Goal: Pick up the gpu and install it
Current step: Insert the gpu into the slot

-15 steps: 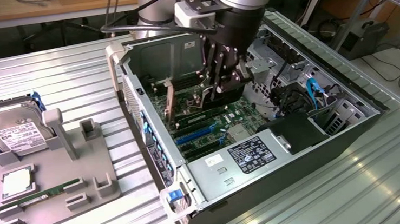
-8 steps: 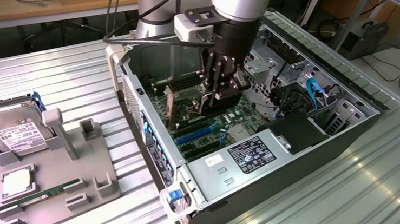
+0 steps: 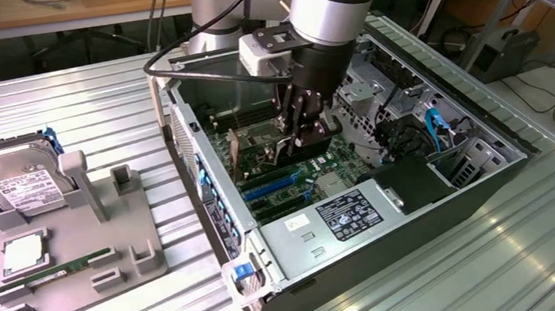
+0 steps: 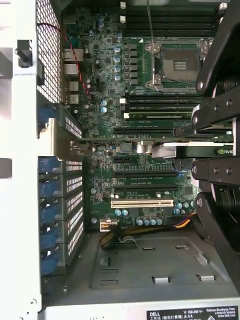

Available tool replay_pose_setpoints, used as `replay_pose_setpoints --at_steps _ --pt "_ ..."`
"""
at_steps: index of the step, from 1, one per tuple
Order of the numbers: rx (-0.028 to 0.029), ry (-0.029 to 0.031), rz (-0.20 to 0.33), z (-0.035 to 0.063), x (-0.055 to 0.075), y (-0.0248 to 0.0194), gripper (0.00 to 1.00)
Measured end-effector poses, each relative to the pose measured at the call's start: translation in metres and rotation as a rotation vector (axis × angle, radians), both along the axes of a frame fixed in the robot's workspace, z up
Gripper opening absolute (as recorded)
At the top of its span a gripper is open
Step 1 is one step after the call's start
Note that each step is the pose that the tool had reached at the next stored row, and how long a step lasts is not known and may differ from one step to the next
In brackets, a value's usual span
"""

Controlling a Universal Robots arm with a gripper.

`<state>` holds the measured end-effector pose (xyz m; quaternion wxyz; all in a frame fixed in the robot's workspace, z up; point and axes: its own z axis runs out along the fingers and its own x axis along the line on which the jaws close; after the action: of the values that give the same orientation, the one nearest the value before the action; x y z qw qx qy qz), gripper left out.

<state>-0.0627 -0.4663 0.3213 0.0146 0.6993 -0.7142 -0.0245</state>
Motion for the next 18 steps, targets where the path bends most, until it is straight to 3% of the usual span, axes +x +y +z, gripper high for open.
replay_pose_setpoints --at_steps 5,11,18 --pt "0.0001 -0.0039 0.000 -0.0115 -0.004 0.0045 0.26" --pt "0.0001 -0.0052 0.000 -0.0134 -0.005 0.0045 0.26" --pt "-0.0002 -0.0068 0.004 -0.0251 -0.008 0.0045 0.26"
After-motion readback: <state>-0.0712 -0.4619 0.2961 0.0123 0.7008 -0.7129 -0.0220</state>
